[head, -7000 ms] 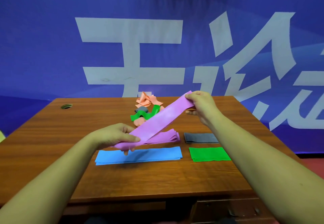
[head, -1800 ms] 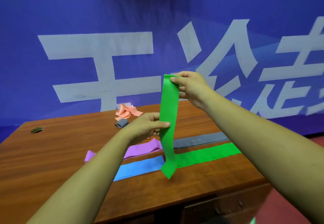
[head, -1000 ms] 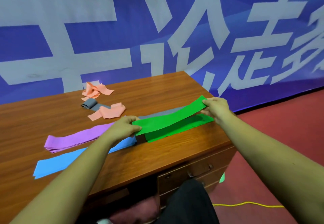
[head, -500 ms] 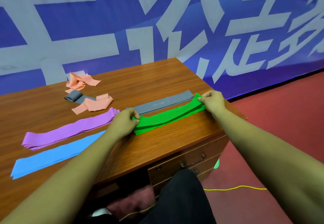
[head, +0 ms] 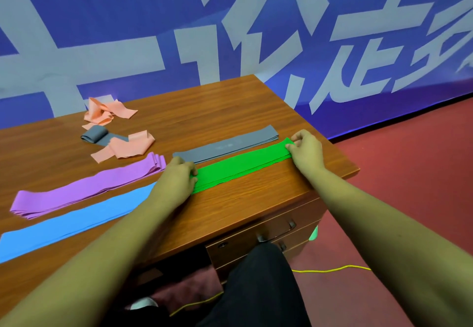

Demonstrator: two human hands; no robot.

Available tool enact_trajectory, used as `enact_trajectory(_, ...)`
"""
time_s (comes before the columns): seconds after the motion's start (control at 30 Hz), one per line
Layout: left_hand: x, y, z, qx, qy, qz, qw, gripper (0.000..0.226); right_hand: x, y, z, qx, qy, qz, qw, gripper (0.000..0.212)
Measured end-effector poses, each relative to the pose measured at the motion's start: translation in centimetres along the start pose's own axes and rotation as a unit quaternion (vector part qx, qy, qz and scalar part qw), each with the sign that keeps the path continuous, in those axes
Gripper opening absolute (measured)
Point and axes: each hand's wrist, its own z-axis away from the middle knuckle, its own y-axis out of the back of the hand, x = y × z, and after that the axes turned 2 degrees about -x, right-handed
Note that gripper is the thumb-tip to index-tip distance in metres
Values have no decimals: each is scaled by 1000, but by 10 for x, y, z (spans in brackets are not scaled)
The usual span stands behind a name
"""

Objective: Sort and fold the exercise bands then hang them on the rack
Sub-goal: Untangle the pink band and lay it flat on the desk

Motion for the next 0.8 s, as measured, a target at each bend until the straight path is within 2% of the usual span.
enact_trajectory(0.13, 1, 4, 2, 34, -42, -91, 994, 22, -2, -4, 9, 10, 25, 52, 998, 18)
enact_trajectory(0.2, -2, 8, 1, 35, -52, -73, 995, 20, -7, -2, 10, 16, 41, 77, 996, 17)
enact_trajectory(0.27, -10, 15, 0, 73, -68, -46, 994, 15, -17, -1, 11, 30, 68, 100, 992, 22)
enact_trajectory(0.33, -25, 25, -4, 112, -71, -29, 991, 9, -39, -5, 12, 3, 97, 99, 990, 30)
enact_trajectory(0.43, -57, 49, -13, 128, -20, -14, 992, 8, -85, -26, 16, -64, 148, 76, 984, 35)
enact_trajectory(0.63, -143, 86, -26, 144, 104, -70, 982, 22, -190, -110, 25, -204, 232, 29, 951, 42)
enact_trajectory(0.8, -198, 91, -47, 70, 196, -15, 978, 28, -259, -186, 20, -270, 228, 60, 934, 38)
